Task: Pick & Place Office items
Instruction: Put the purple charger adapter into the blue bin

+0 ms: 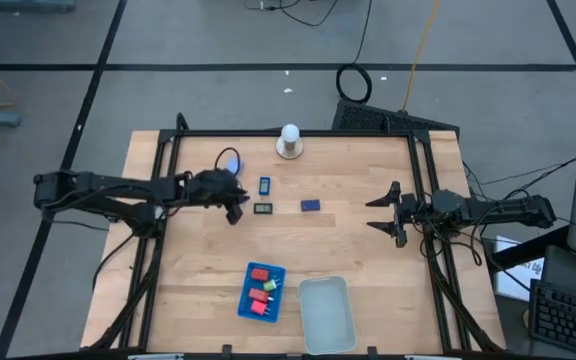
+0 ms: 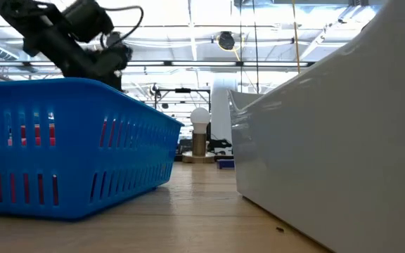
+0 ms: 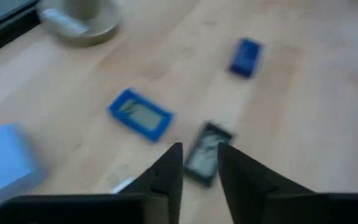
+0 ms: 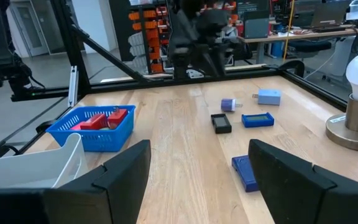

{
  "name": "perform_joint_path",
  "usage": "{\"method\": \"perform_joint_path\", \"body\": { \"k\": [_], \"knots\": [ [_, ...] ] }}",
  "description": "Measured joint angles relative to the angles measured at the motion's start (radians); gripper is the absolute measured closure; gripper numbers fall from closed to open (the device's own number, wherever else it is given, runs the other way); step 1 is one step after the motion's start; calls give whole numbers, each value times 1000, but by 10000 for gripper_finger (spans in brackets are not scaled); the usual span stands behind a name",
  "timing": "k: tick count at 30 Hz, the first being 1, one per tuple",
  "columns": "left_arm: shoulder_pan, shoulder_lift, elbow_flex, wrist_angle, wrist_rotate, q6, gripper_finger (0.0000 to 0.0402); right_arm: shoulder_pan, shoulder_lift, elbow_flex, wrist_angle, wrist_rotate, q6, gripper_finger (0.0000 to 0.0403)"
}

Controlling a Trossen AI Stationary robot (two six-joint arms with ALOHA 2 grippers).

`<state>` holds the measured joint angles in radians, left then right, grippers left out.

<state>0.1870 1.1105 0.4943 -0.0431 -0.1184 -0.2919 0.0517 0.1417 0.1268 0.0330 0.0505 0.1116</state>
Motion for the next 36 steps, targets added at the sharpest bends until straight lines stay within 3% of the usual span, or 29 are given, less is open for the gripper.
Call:
{"method": "perform_joint_path", "body": {
  "k": [5, 10, 14, 25, 30, 36],
  "knots": [
    [-49, -18, 0, 23, 31, -10, 352, 0, 0, 0, 0, 0, 0, 140],
    [-57, 1, 1, 8, -41, -176, 363, 0, 0, 0, 0, 0, 0, 140],
    [-40, 22, 1, -31, -70, -218, 324, 0, 0, 0, 0, 0, 0, 140],
    [-6, 142, 1, -35, -109, -215, 154, 0, 0, 0, 0, 0, 0, 140],
    [-4, 180, 1, -30, -202, -247, 127, 0, 0, 0, 0, 0, 0, 140],
    [-4, 227, 1, -26, -205, -311, 123, 0, 0, 0, 0, 0, 0, 140]
  ]
}}
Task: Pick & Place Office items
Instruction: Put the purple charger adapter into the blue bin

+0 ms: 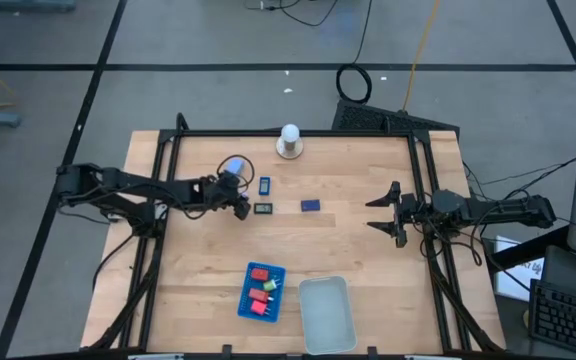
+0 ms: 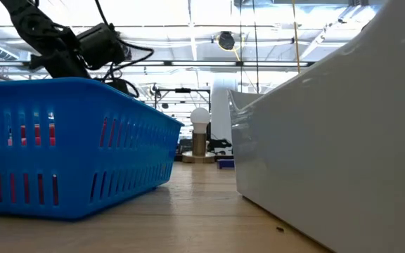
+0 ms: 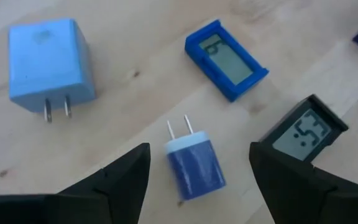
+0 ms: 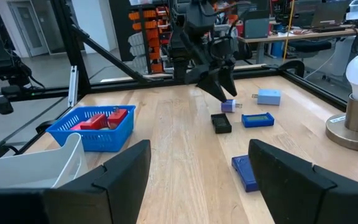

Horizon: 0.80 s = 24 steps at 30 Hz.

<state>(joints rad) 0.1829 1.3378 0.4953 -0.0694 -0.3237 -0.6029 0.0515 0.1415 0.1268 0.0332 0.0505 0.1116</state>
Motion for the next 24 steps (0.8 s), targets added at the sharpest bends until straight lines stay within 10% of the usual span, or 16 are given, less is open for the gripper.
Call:
{"method": "perform_joint_path", "body": {
  "k": [24],
  "knots": [
    [-2, 156, 1, 27, -89, 27, 135, 0, 0, 0, 0, 0, 0, 140]
  ]
}}
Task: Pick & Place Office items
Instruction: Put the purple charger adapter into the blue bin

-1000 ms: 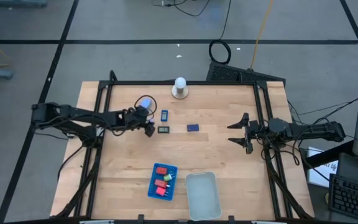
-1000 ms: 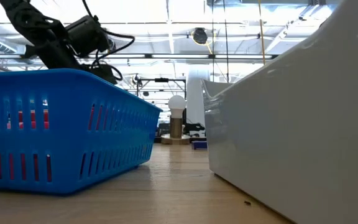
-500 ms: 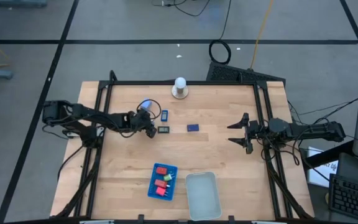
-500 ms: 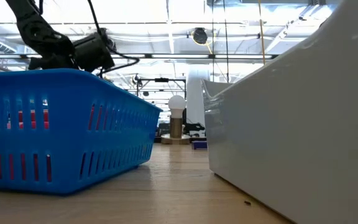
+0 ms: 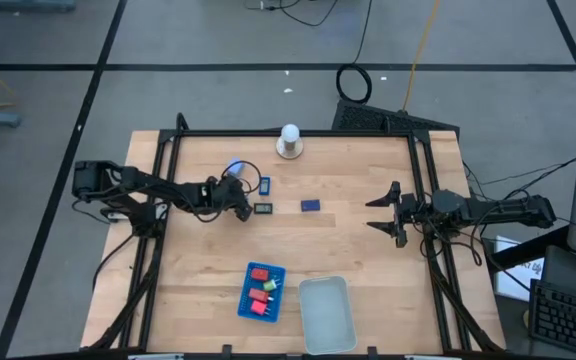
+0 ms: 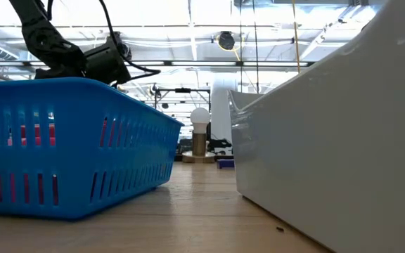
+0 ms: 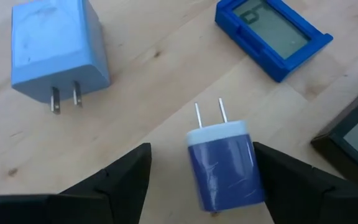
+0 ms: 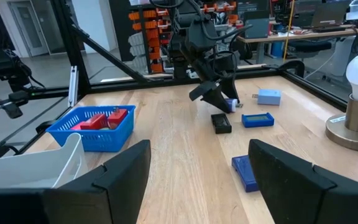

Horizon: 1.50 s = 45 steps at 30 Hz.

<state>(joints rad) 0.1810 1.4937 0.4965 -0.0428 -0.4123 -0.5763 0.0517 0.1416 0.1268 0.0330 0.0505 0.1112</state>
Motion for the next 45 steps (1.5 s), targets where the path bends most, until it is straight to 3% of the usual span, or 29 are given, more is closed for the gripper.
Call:
{"method": "perform_joint_path", "body": {
  "k": [12, 23, 32, 38, 45],
  "knots": [
    [-1, 0, 0, -4, 53, 2, 271, 0, 0, 0, 0, 0, 0, 140],
    [-22, -30, -4, -11, 2, 98, 271, 0, 0, 0, 0, 0, 0, 140],
    [-129, -196, -3, 80, -7, 226, 270, 0, 0, 0, 0, 0, 0, 140],
    [-238, -305, -2, 207, 50, 357, 264, 0, 0, 0, 0, 0, 0, 140],
    [-363, -347, -2, 323, 147, 398, 261, 0, 0, 0, 0, 0, 0, 140]
  ]
}}
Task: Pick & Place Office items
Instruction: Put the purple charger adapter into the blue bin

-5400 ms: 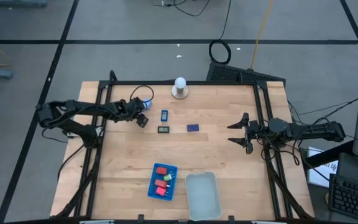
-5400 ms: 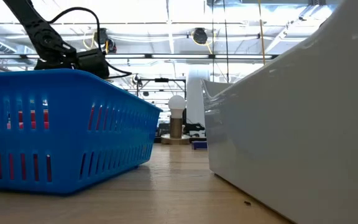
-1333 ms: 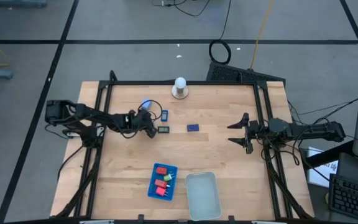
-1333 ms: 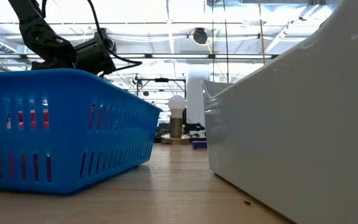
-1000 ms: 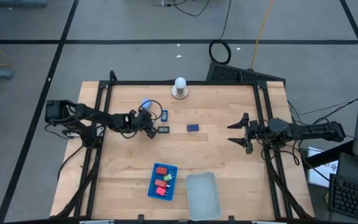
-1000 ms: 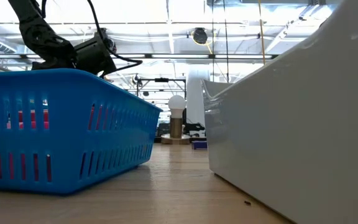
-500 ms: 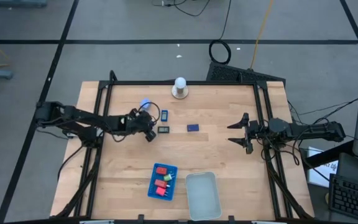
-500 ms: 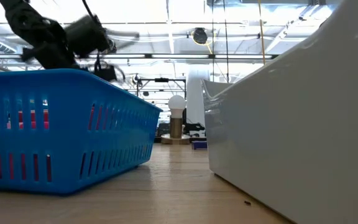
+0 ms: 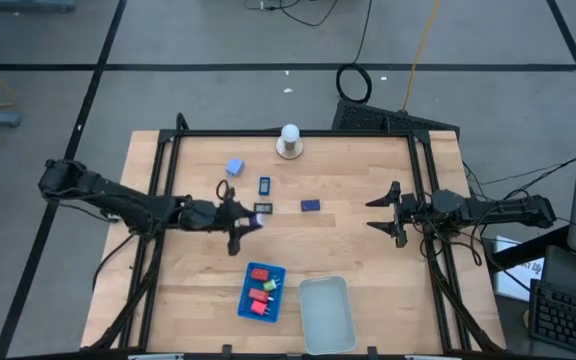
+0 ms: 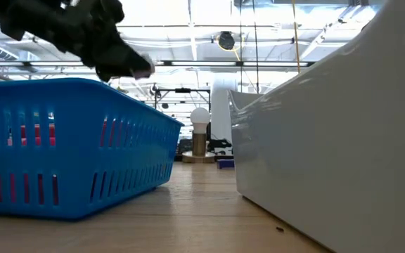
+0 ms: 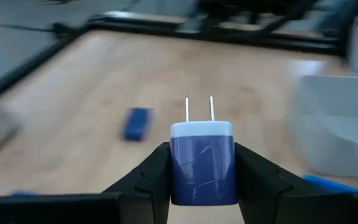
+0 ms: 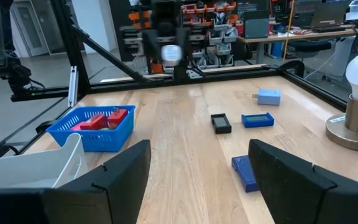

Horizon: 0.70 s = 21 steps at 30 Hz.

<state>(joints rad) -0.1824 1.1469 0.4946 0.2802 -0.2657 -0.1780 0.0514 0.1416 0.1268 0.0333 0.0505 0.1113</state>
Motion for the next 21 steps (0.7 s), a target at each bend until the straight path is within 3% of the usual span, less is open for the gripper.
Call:
{"method": "perform_joint_path", "body": {
  "k": [5, 13, 21],
  "knots": [
    [-62, 21, 0, 13, 96, -32, 260, 0, 0, 0, 0, 0, 0, 140],
    [-154, 129, 29, 122, 110, -41, 260, 0, 0, 0, 0, 0, 0, 140],
    [-214, 273, 296, -199, 122, -40, 259, 0, 0, 0, 0, 0, 0, 140]
  ]
}}
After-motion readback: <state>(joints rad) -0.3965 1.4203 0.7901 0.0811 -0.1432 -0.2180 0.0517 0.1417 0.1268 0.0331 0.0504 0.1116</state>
